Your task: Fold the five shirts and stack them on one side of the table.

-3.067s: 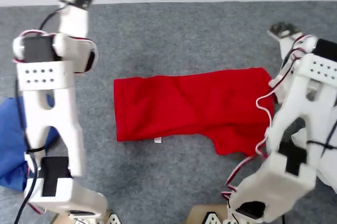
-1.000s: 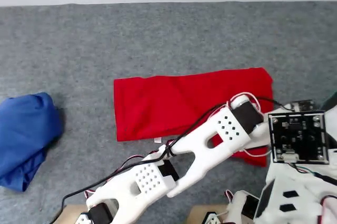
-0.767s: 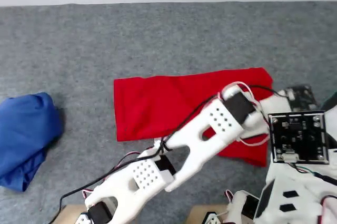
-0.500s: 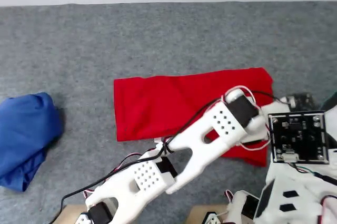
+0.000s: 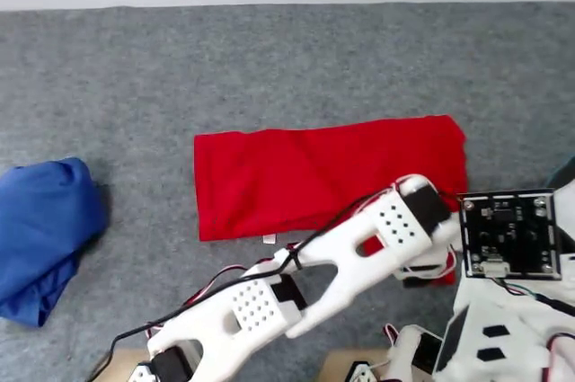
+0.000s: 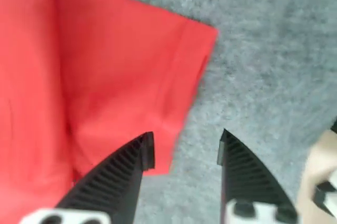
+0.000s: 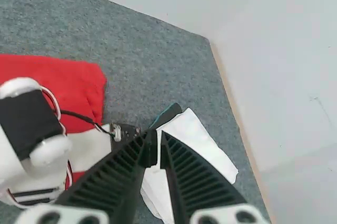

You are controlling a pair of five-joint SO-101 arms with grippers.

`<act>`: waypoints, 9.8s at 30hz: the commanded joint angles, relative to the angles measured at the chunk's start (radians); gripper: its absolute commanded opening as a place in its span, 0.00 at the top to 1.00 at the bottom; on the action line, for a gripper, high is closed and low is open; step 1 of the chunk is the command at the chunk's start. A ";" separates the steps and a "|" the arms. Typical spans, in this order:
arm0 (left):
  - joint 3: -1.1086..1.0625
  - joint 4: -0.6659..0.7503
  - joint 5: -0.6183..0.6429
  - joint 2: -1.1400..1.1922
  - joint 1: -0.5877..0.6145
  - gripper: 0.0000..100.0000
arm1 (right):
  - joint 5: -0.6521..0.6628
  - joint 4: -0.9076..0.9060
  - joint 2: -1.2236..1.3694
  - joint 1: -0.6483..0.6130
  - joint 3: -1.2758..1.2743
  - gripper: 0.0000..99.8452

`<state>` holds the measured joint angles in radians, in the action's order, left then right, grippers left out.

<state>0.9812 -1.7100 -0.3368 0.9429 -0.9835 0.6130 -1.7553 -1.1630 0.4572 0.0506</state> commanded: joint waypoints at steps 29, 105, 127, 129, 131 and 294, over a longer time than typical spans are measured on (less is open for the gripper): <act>0.012 0.043 -0.009 0.060 0.029 0.99 | 0.011 -0.035 0.002 0.012 -0.005 0.98; 0.314 -0.046 0.052 0.091 0.158 0.84 | 0.041 -0.035 -0.007 0.093 -0.100 0.98; 0.231 0.002 0.018 0.153 0.281 0.84 | 0.044 -0.025 -0.007 0.093 -0.155 0.98; 0.223 0.014 0.018 0.153 0.301 0.84 | 0.044 -0.025 -0.007 0.093 -0.155 0.98; 0.228 0.015 0.018 0.170 0.327 0.84 | 0.044 -0.025 -0.007 0.093 -0.155 0.98; -0.182 0.238 0.331 -0.287 0.391 1.00 | 0.054 -0.033 -0.007 0.278 -0.321 0.95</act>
<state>0.6912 -1.4876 -0.0253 0.6391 -0.5861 0.6759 -1.7553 -1.1676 0.7258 -0.3084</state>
